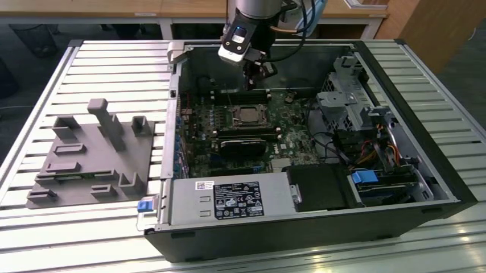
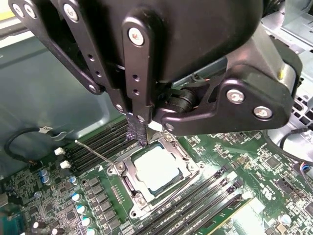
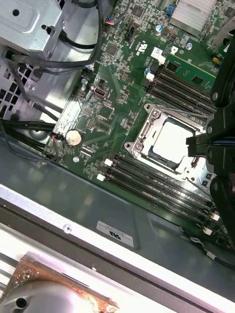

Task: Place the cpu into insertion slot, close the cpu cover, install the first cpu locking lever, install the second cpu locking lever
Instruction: 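Install the first cpu locking lever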

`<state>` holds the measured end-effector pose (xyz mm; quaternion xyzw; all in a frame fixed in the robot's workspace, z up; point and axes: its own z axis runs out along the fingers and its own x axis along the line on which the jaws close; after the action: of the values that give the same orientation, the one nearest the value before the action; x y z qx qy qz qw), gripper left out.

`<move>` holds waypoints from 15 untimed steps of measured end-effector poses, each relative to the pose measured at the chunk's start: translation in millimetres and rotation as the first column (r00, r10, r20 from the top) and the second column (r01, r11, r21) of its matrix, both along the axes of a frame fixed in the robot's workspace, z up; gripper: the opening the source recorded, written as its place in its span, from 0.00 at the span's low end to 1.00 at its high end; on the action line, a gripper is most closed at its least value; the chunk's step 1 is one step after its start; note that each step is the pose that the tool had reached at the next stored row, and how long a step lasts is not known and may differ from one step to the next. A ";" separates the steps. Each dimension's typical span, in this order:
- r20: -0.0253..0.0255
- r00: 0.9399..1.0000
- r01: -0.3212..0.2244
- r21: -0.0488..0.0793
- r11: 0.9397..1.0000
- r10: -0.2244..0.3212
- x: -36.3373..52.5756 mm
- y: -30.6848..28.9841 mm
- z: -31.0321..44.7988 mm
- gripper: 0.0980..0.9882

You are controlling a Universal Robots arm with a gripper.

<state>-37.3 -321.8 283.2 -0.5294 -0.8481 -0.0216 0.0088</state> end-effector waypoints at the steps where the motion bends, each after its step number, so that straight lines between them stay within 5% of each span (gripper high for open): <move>1: 0.000 1.000 -0.004 0.000 1.000 0.004 0.0 0.0 0.0 0.01; 15: 0.000 0.999 -0.045 0.000 0.999 0.045 0.0 -0.1 0.0 0.01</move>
<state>-37.4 -321.9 283.2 -0.5101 -0.8598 -0.0214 0.0093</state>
